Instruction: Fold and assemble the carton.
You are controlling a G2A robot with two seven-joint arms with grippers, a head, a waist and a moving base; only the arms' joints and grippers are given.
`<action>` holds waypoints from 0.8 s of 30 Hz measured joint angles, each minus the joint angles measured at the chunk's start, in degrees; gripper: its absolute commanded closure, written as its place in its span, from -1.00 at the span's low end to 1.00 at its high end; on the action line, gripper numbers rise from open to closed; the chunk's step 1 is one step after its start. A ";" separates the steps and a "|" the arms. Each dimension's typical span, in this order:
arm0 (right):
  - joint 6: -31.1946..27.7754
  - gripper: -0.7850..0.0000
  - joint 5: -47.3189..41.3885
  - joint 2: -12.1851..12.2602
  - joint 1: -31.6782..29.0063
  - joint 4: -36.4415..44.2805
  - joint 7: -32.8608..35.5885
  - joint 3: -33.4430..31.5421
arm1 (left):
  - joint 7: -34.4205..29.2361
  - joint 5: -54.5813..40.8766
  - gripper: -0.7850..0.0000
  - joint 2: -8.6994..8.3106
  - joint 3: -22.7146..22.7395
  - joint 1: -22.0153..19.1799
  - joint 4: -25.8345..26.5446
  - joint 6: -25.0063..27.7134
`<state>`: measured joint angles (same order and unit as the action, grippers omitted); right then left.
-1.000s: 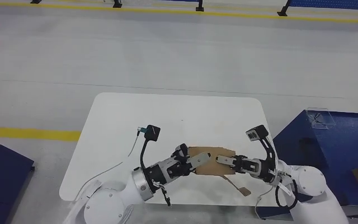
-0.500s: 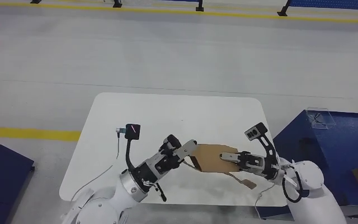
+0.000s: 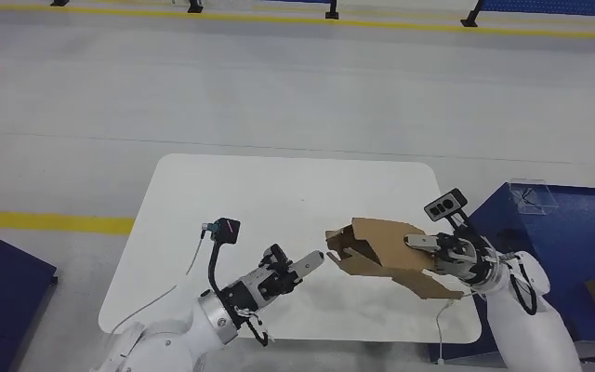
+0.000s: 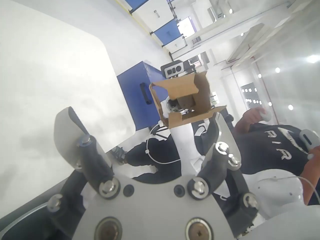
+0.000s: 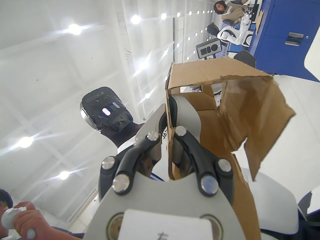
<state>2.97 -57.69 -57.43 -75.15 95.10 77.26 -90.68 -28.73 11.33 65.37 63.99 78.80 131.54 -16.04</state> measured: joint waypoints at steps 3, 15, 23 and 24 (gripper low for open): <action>-1.19 1.00 0.89 0.02 -0.27 0.65 -0.17 -0.23 | -0.58 2.94 -1.00 0.23 -3.02 -1.01 -0.50 -0.59; -6.01 1.00 5.16 0.18 -2.76 3.41 0.37 -1.03 | 0.39 3.71 -1.00 2.07 -10.08 -6.74 -4.72 -9.30; -6.15 1.00 5.22 0.23 -3.54 4.20 0.52 -1.23 | 0.11 3.81 -1.00 3.04 -12.87 -9.37 -6.48 -12.26; -5.99 1.00 5.13 0.23 -3.56 4.24 0.50 -1.16 | 0.04 3.78 -1.00 3.13 -13.15 -9.52 -6.60 -12.31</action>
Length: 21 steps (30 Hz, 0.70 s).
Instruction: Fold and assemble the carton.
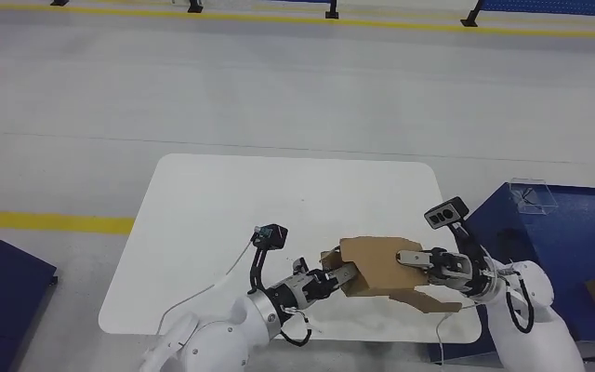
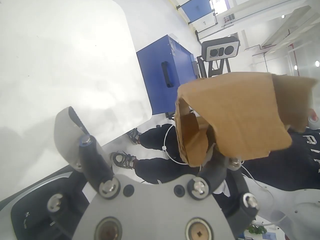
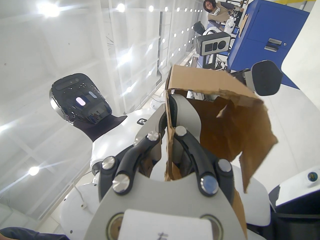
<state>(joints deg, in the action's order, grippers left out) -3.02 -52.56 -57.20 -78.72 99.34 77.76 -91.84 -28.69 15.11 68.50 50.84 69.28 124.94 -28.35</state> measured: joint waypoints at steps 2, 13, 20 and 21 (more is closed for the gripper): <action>0.92 1.00 -0.31 -0.01 -0.08 0.02 -0.29 0.32 | -0.26 0.02 -1.00 0.19 -0.70 -0.32 -0.22 0.11; 16.28 1.00 -7.53 -0.22 3.64 -5.29 -3.47 4.31 | 6.55 -2.81 -1.00 0.42 4.64 3.20 3.24 1.48; 20.96 1.00 -7.52 -0.02 5.01 -6.43 2.16 6.44 | 5.66 -2.27 -1.00 0.07 8.70 4.41 3.32 -0.09; 21.85 1.00 -8.14 -0.01 5.00 -6.41 2.94 6.68 | 5.58 -2.12 -1.00 0.08 8.80 4.30 3.11 -0.39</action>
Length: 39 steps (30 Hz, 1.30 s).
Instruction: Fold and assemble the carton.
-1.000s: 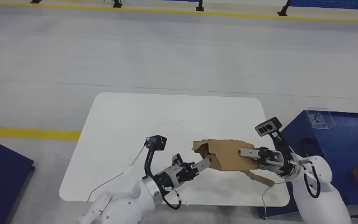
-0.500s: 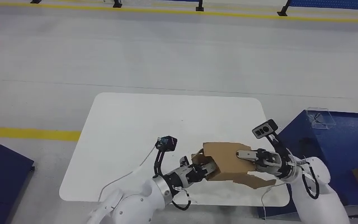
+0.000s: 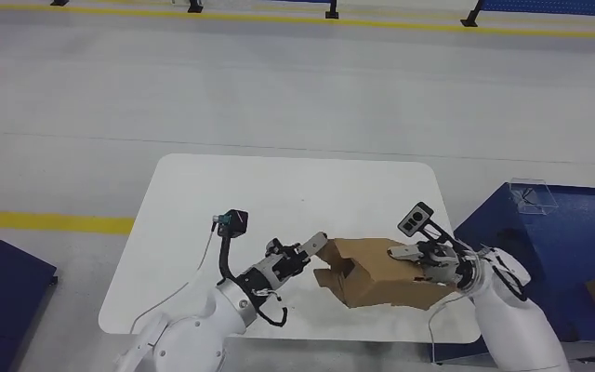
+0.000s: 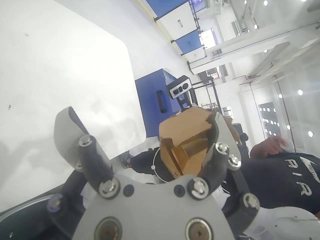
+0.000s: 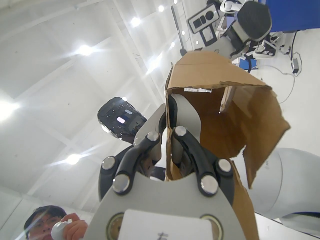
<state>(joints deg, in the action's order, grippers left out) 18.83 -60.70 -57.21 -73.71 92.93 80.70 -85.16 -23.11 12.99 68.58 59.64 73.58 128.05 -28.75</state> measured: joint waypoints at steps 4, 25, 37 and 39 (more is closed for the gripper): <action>3.23 1.00 -3.36 0.10 0.31 0.40 1.69 0.16 | -0.31 0.12 -1.00 0.18 0.02 -0.74 -1.13 -0.67; 4.71 1.00 -10.59 0.34 1.97 -2.08 -4.47 -1.62 | -9.81 -8.28 -1.00 -0.85 8.94 5.42 1.27 8.37; 4.16 1.00 -6.38 0.57 0.58 0.24 -1.63 -0.33 | -12.61 -4.06 -1.00 -0.23 0.72 0.21 -1.52 7.90; 3.80 1.00 -5.87 0.61 0.38 0.44 -1.29 -0.34 | -12.53 -3.89 -1.00 -0.09 -0.22 -0.50 -1.82 7.90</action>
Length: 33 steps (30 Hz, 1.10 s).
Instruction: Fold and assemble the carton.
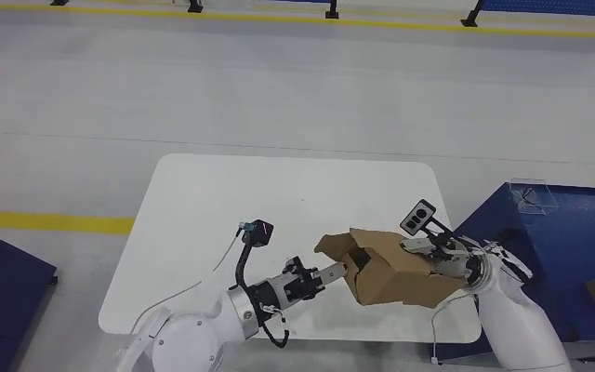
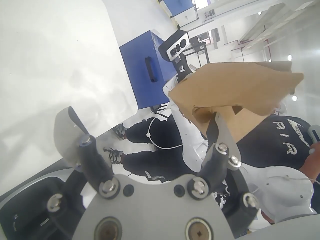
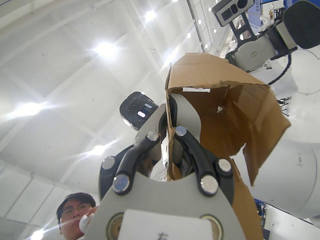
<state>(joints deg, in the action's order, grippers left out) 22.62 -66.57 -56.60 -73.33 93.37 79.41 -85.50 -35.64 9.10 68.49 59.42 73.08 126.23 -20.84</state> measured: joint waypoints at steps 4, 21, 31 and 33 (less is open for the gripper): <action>-0.71 1.00 0.60 0.10 -0.45 0.28 0.59 -0.27 | 0.05 1.42 -1.00 0.27 -1.99 -1.52 -1.07 -1.22; -15.35 1.00 15.87 0.77 -1.58 1.97 -4.66 -3.41 | 4.53 -5.51 -1.00 0.54 3.87 0.00 0.39 -2.66; -13.62 1.00 14.97 0.79 -2.23 3.02 -2.27 -1.51 | 2.67 1.57 -1.00 0.51 -0.52 -1.19 -1.22 -4.66; -12.48 1.00 13.82 0.81 -2.24 2.95 -1.70 -1.47 | 2.16 2.06 -1.00 0.58 -1.34 -1.67 -1.67 -4.82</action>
<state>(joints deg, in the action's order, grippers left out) 10.14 -52.75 -55.79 -75.57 96.32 77.72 -86.97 -33.49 11.17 69.07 58.08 71.41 124.56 -25.66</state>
